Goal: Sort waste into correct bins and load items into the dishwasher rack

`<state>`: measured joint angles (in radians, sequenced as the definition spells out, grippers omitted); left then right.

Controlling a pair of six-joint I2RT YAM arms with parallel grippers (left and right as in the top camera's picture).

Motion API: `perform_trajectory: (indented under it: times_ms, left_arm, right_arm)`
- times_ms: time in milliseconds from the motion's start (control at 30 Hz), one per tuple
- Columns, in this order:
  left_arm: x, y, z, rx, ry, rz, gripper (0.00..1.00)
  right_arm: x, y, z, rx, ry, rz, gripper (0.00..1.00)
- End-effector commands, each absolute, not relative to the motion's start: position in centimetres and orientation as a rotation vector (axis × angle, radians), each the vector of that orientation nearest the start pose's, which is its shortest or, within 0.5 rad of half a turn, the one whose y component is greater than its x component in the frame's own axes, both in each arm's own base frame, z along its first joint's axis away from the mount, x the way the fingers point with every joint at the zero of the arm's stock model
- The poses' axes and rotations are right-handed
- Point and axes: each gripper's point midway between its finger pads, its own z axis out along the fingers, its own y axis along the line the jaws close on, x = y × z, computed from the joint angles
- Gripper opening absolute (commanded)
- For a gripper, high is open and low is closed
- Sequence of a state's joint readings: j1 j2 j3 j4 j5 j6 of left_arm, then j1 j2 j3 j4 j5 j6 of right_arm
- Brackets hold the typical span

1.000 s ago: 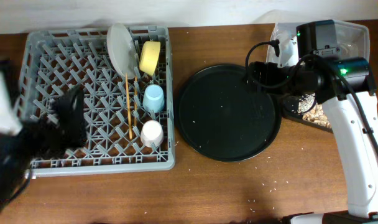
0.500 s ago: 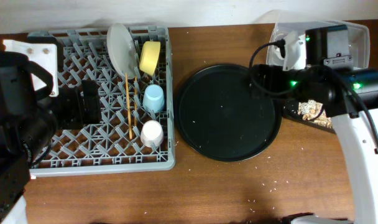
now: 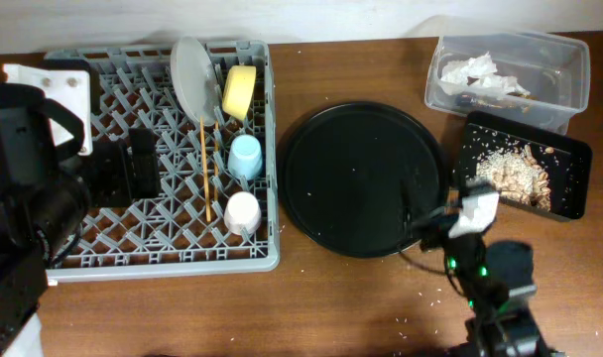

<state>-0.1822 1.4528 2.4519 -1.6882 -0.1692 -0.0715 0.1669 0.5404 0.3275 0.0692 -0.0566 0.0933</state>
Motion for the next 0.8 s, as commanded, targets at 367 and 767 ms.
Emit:
perform_trajectory:
  times_ms: [367, 767]
  left_arm:
    - [25.8, -1.6, 46.2, 0.041, 2.239, 0.070, 0.99]
    - [25.8, -1.6, 46.2, 0.041, 2.239, 0.070, 0.99]
  right_arm:
    - [24.5, 4.0, 15.8, -0.100, 1.643, 0.176, 0.99]
    - [24.3, 4.0, 15.6, -0.098, 1.647, 0.176, 0.98]
